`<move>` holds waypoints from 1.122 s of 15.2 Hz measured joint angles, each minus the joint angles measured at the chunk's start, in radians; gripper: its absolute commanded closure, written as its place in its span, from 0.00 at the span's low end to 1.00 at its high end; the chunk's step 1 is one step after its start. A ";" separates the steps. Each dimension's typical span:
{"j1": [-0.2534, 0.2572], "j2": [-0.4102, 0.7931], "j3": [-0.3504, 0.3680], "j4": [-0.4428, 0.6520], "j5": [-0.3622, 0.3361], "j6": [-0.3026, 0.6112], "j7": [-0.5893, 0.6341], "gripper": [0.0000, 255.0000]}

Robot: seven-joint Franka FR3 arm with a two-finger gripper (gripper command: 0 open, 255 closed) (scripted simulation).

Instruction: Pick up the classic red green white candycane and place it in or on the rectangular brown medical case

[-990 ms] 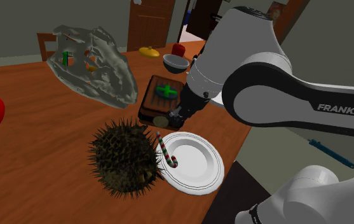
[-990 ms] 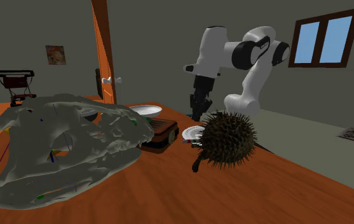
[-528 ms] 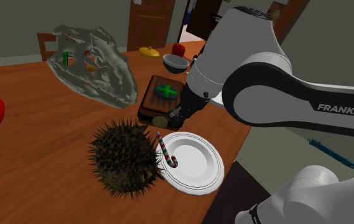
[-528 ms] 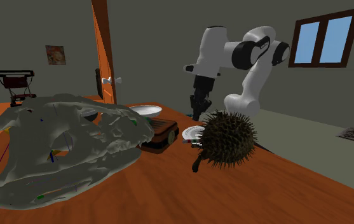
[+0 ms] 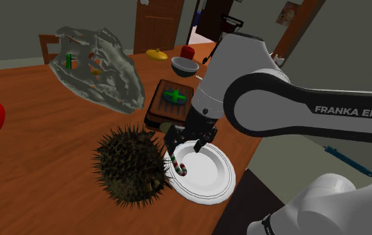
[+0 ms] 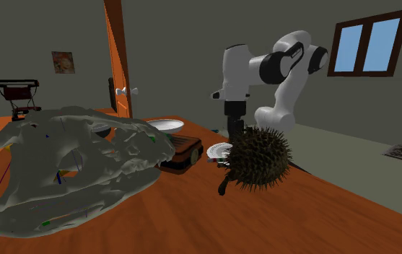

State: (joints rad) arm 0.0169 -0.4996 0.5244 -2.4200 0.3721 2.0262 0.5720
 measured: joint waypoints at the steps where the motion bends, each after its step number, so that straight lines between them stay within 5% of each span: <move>1: -0.001 0.005 0.003 -0.008 0.007 0.010 0.007 0.00; 13: -0.001 0.041 0.024 -0.057 0.022 0.107 0.019 0.00; 14: -0.001 0.041 0.024 -0.057 0.022 0.107 0.019 1.00; 17: 0.003 0.049 0.034 -0.058 0.023 0.128 0.026 1.00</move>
State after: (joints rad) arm 0.0204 -0.4506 0.5585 -2.4779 0.3956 2.1547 0.5982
